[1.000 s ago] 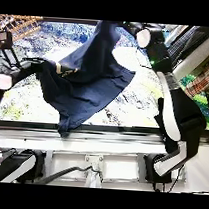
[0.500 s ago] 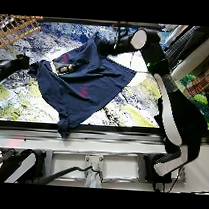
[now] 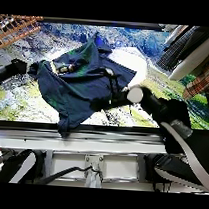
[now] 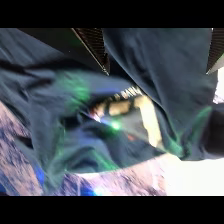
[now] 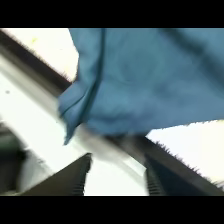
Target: Fold the clothes and pants, and hang the long-sleeved shirts on hangers.
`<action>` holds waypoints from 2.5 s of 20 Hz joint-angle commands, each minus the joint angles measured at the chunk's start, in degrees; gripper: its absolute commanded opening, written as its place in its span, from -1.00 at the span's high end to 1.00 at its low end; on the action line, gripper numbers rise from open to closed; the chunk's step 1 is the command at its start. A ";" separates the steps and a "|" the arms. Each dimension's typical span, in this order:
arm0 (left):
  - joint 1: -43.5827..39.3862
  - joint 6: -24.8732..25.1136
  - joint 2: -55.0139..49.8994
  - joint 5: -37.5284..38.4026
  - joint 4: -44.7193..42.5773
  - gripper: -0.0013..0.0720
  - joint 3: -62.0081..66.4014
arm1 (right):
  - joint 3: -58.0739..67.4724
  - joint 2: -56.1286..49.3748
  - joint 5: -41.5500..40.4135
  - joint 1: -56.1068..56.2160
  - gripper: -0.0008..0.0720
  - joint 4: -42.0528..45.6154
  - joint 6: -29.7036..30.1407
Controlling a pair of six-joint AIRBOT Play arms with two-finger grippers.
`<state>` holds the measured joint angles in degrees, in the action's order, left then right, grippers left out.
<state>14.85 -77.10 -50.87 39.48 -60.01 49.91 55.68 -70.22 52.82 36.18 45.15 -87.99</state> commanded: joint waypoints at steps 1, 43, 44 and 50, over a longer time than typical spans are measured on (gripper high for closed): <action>-0.90 -0.94 0.17 1.25 0.02 -0.74 -0.02 | -14.60 2.51 -9.05 0.76 -0.51 -19.58 6.01; -0.87 -0.94 -2.73 -2.86 -0.15 -0.74 -0.02 | 8.83 -27.65 -17.29 7.91 0.89 -26.99 -4.48; -0.87 -0.92 -3.98 -2.84 -0.02 -0.74 -0.02 | 8.76 -26.67 -15.89 7.30 0.89 -23.93 -4.50; -0.87 -0.92 -8.76 -6.97 0.00 -0.75 0.00 | 4.70 -12.85 -0.98 0.81 0.90 18.10 -14.64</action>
<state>13.98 -78.04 -57.69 35.22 -59.99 49.91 62.39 -89.49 44.80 39.81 42.11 -97.34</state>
